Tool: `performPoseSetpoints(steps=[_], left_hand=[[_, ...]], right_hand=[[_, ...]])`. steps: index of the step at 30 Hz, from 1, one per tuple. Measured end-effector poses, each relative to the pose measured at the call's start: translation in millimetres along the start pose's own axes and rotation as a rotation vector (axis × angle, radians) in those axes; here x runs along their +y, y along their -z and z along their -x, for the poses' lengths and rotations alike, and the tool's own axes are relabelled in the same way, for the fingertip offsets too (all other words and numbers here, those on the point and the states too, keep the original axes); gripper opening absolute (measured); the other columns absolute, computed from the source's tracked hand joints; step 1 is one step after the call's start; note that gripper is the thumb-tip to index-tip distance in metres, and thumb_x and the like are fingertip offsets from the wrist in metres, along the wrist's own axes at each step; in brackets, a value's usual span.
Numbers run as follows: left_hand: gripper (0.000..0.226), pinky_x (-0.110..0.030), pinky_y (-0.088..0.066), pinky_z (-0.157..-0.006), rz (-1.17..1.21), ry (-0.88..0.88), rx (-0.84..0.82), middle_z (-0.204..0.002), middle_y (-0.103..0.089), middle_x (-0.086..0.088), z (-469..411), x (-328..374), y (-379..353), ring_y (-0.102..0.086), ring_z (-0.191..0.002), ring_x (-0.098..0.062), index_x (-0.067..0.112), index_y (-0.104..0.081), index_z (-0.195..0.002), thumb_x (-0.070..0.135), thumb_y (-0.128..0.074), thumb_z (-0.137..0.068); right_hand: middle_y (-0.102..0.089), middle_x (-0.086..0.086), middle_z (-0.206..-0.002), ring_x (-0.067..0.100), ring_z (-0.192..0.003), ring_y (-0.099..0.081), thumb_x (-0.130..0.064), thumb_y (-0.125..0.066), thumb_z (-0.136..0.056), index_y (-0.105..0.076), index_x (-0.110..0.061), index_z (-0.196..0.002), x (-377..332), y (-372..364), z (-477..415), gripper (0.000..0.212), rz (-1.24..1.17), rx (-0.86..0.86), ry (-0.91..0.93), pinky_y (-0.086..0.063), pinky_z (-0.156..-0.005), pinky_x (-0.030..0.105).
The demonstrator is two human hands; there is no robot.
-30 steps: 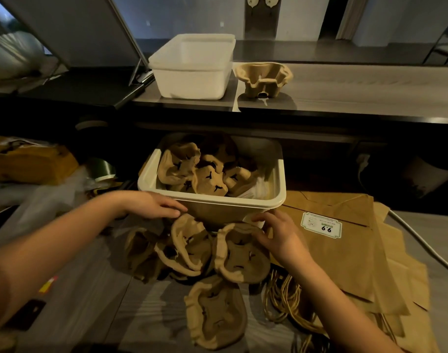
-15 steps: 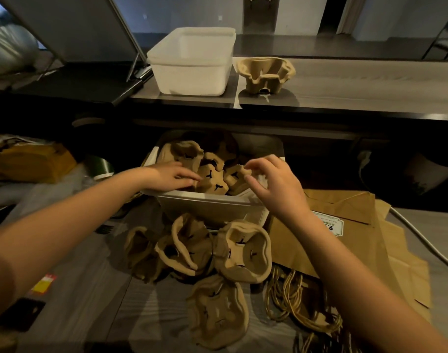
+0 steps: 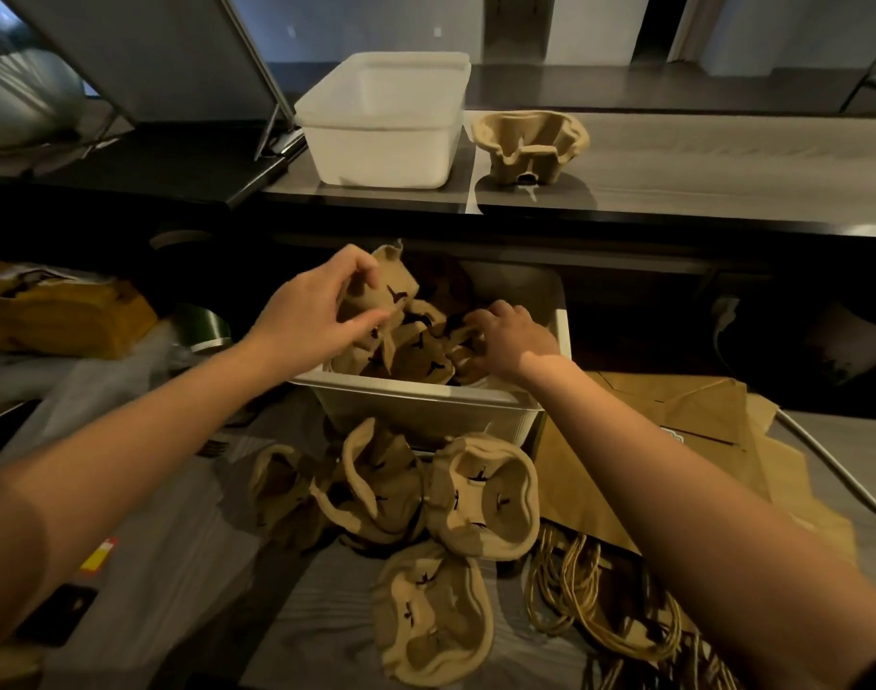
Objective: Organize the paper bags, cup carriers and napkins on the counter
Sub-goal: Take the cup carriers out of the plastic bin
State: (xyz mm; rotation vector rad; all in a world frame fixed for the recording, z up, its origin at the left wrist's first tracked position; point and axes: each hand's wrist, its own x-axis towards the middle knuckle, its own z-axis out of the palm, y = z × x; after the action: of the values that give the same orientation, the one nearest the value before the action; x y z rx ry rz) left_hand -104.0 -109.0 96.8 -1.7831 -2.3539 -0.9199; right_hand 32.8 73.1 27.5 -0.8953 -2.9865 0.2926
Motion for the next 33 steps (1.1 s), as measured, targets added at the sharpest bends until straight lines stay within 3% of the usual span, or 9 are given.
performPoseSetpoints(steps=[2, 5, 7, 10, 14, 17, 24, 30, 33], left_hand=[[0.031, -0.020, -0.052, -0.062, 0.288, -0.014, -0.167, -0.091, -0.054, 0.011, -1, 13, 18, -0.059, -0.080, -0.003, 0.048, -0.043, -0.088, 0.033, -0.069, -0.079], [0.019, -0.012, -0.048, -0.069, 0.590, -0.012, -0.446, -0.089, -0.056, 0.020, 7, 23, 31, -0.059, -0.083, 0.002, 0.046, -0.051, -0.081, 0.044, -0.068, -0.073], [0.017, -0.013, -0.047, -0.074, 0.461, -0.075, -0.609, -0.094, -0.056, 0.021, 15, 23, 26, -0.058, -0.089, 0.001, 0.050, -0.051, -0.089, 0.044, -0.063, -0.077], [0.048, -0.019, -0.049, -0.083, 0.000, -0.156, -0.883, -0.105, -0.056, 0.022, 32, 23, 4, -0.057, -0.095, 0.002, 0.064, -0.034, -0.114, 0.034, -0.059, -0.086], [0.047, -0.028, -0.026, -0.111, -0.338, -0.387, -0.832, -0.128, -0.053, 0.018, 50, 27, -26, -0.045, -0.122, -0.003, 0.042, -0.039, -0.133, 0.038, -0.057, -0.089], [0.049, -0.028, -0.013, -0.111, -0.363, -0.390, -0.804, -0.136, -0.047, 0.018, 52, 26, -33, -0.036, -0.129, -0.005, 0.039, -0.037, -0.136, 0.041, -0.054, -0.090], [0.068, -0.035, -0.029, -0.107, -0.538, -0.237, -1.066, -0.144, -0.036, 0.006, 54, 12, -42, -0.030, -0.133, -0.015, 0.035, -0.025, -0.143, 0.043, -0.059, -0.086], [0.062, -0.033, -0.029, -0.109, -0.460, -0.217, -1.048, -0.141, -0.036, 0.011, 50, 16, -37, -0.030, -0.132, -0.010, 0.037, -0.029, -0.140, 0.049, -0.057, -0.086], [0.056, -0.026, -0.038, -0.102, -0.320, -0.137, -1.009, -0.136, -0.042, 0.017, 38, 22, -23, -0.040, -0.123, -0.003, 0.042, -0.035, -0.135, 0.047, -0.059, -0.085]], right_hand=[[-0.032, 0.009, -0.143, 0.031, -0.129, -0.033, -0.028, -0.055, -0.093, -0.025, -0.024, -0.147, 4, -4, -5, 0.062, 0.061, -0.003, 0.001, -0.042, -0.097, 0.040], [-0.029, 0.011, -0.146, 0.033, -0.131, -0.032, -0.035, -0.056, -0.091, -0.018, -0.023, -0.149, 10, -9, -9, 0.070, 0.143, -0.049, 0.012, -0.040, -0.100, 0.042], [-0.027, 0.011, -0.147, 0.035, -0.130, -0.034, -0.029, -0.055, -0.092, -0.013, -0.023, -0.150, 12, -14, -8, 0.071, 0.161, -0.083, 0.019, -0.042, -0.098, 0.043], [-0.024, 0.014, -0.148, 0.035, -0.128, -0.035, -0.019, -0.048, -0.096, -0.004, -0.024, -0.151, 13, -21, -8, 0.071, 0.229, -0.063, 0.014, -0.045, -0.094, 0.041], [-0.026, 0.014, -0.146, 0.036, -0.129, -0.034, -0.026, -0.051, -0.096, -0.005, -0.027, -0.150, 13, -24, -10, 0.071, 0.294, -0.058, 0.037, -0.042, -0.097, 0.042], [-0.027, 0.015, -0.143, 0.036, -0.123, -0.040, -0.025, -0.054, -0.094, -0.007, -0.027, -0.149, 13, -27, -11, 0.072, 0.307, -0.043, 0.046, -0.048, -0.088, 0.038], [-0.024, 0.014, -0.142, 0.034, -0.123, -0.034, -0.040, -0.056, -0.091, -0.022, -0.033, -0.144, 13, -15, -5, 0.064, 0.229, 0.057, 0.051, -0.045, -0.092, 0.036], [-0.019, 0.004, -0.148, 0.030, -0.132, -0.027, -0.059, -0.065, -0.076, -0.034, -0.037, -0.140, 2, 24, 7, 0.075, 0.051, 0.064, -0.024, -0.041, -0.096, 0.040], [-0.025, 0.002, -0.146, 0.029, -0.132, -0.030, -0.059, -0.065, -0.076, -0.035, -0.035, -0.141, 2, 31, 10, 0.075, -0.030, -0.003, -0.074, -0.040, -0.097, 0.039]])
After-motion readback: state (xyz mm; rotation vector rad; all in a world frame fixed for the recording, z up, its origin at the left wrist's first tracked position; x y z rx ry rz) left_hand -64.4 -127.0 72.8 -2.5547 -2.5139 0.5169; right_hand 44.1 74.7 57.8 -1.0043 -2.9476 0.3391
